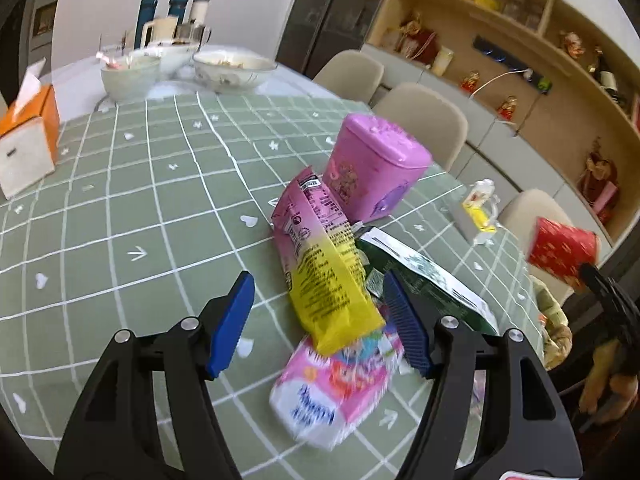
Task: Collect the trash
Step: 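Grasp the red can rim with the right gripper while the left grasps the pink-yellow wrapper, then carry the red can and pink-yellow wrapper over the trash bag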
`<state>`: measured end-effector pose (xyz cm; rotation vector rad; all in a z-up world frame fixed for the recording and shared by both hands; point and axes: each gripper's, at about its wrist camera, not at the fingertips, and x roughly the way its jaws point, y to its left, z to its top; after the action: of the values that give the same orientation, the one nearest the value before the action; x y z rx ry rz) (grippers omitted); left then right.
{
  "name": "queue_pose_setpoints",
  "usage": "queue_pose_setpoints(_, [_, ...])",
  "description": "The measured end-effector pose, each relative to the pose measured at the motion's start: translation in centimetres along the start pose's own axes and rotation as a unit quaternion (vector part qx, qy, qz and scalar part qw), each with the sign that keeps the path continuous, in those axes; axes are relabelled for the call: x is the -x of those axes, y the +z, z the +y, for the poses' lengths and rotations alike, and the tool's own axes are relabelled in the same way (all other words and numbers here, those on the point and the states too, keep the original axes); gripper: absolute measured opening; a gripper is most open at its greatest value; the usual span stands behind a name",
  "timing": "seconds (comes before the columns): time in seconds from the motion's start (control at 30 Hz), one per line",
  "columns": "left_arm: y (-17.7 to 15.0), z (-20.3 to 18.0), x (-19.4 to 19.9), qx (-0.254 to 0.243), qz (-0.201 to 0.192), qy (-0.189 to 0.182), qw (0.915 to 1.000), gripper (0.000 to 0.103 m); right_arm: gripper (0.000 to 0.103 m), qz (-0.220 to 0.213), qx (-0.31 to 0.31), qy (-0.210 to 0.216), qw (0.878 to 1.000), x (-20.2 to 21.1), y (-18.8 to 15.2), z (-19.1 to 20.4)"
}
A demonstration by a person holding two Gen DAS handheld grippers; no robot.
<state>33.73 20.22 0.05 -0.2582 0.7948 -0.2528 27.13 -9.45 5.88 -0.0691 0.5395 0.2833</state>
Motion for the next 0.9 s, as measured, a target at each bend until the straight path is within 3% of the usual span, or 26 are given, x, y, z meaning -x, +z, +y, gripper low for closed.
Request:
queue_pose_setpoints(0.07, [0.4,0.1,-1.5,0.016,0.018,0.006,0.9997,0.053,0.005,0.001,-0.001,0.000,1.000,0.2,-0.5,-0.2])
queue_pose_setpoints(0.17, [0.7,0.9,-3.1,0.036,0.038,0.010,0.9986,0.029,0.005,0.004,-0.006,0.000,1.000,0.6,-1.3,-0.6])
queue_pose_setpoints(0.23, [0.7,1.2,-2.7,0.044,0.030,0.013,0.9985,0.021,0.005,0.006,-0.010,-0.002,1.000,0.9,-1.7,-1.2])
queue_pose_setpoints(0.4, [1.1,0.8,1.1,0.048,-0.026,0.024,0.9982,0.021,0.005,0.002,-0.022,-0.005,1.000,1.6,-2.1,-2.7])
queue_pose_setpoints(0.57, [1.2,-2.2,4.2,0.009,-0.061,0.032,0.9976,0.021,0.005,-0.007,-0.025,0.001,1.000,2.4,-2.4,-3.1])
queue_pose_setpoints(0.9, [0.4,-13.1,6.6,-0.085,-0.091,-0.028,0.9918,0.021,0.005,-0.042,-0.035,-0.025,0.998,7.1,-2.9,-6.7])
